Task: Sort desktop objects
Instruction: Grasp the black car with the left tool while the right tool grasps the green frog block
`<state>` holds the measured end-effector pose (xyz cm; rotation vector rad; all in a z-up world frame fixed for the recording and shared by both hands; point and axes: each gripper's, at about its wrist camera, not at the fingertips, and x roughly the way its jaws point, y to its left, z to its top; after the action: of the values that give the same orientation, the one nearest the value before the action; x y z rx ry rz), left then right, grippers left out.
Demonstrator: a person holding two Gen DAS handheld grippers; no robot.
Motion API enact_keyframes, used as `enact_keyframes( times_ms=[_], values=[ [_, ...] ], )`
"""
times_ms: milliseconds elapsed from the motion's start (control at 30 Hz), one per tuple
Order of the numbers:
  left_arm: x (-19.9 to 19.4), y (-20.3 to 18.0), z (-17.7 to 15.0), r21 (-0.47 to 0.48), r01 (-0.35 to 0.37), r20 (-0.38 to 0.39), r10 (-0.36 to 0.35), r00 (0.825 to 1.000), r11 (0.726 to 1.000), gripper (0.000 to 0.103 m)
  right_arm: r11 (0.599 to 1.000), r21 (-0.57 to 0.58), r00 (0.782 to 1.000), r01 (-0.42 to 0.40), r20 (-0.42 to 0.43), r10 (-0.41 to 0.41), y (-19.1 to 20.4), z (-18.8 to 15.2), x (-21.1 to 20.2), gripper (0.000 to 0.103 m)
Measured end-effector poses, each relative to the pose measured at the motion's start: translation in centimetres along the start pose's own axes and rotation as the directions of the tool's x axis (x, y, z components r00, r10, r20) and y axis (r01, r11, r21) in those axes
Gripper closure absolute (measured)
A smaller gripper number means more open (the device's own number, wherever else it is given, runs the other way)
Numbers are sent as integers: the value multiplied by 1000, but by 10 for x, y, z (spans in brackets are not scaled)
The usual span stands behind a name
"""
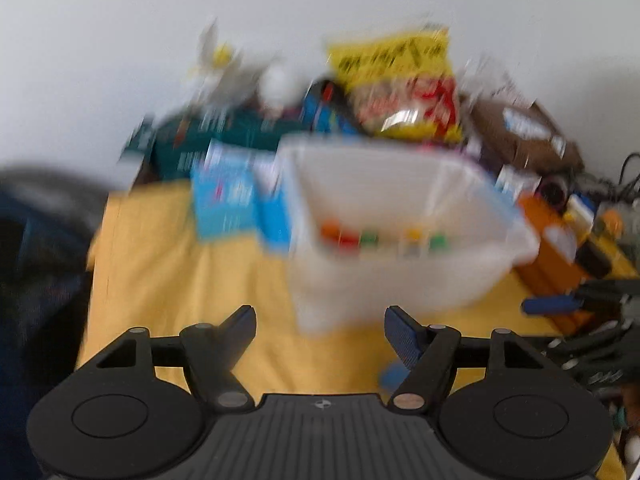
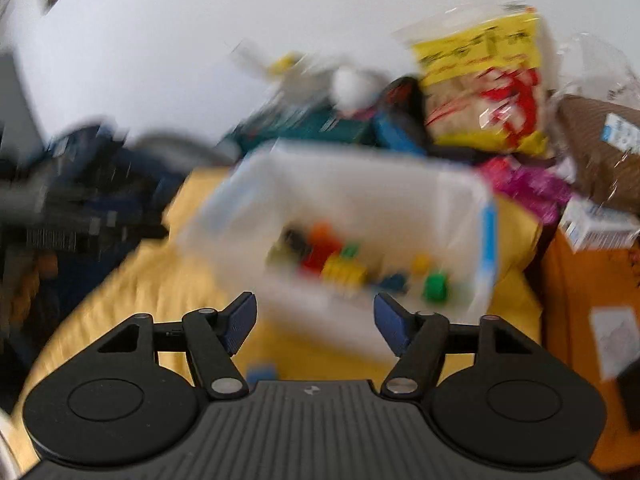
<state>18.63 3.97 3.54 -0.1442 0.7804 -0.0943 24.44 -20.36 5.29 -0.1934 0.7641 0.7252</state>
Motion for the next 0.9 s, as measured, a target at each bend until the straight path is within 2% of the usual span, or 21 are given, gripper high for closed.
enact_keyframes(
  times_ms=[33, 100, 167, 233, 433, 500, 567, 767, 900],
  values=[
    [3, 2, -16, -8, -4, -28, 4, 1000, 1000, 29, 1000, -22, 999, 15, -32, -15, 7, -22, 8, 43],
    [6, 3, -39, -9, -15, -64, 15, 998, 1000, 29, 998, -43, 993, 36, -111, -40, 15, -57, 28, 57],
    [9, 3, -56, -14, -12, -97, 11, 995, 1000, 29, 998, -32, 986, 46, -159, -50, 18, -80, 44, 58],
    [8, 1, -66, -12, -5, -108, 4, 994, 1000, 29, 998, -31, 984, 47, -169, -52, 21, -92, 55, 58],
    [5, -5, -78, 7, 2, -126, -1, 992, 1000, 29, 999, -39, 988, 18, -153, -24, 34, -91, 76, 58],
    [5, -8, -81, 13, 4, -130, -2, 991, 1000, 29, 999, -36, 985, 8, -170, -14, 35, -90, 85, 68],
    [8, -16, -82, 24, 22, -136, -19, 991, 999, 29, 1000, -15, 986, 4, -169, -7, 32, -91, 87, 68],
    [31, -54, -84, 48, 91, -160, -82, 984, 995, 29, 996, 83, 992, 27, -124, -17, 14, -100, 54, 68],
    [55, -75, -85, 30, 86, -181, -79, 980, 996, 29, 989, 132, 991, 67, -124, -51, -4, -117, 29, 68]
  ],
)
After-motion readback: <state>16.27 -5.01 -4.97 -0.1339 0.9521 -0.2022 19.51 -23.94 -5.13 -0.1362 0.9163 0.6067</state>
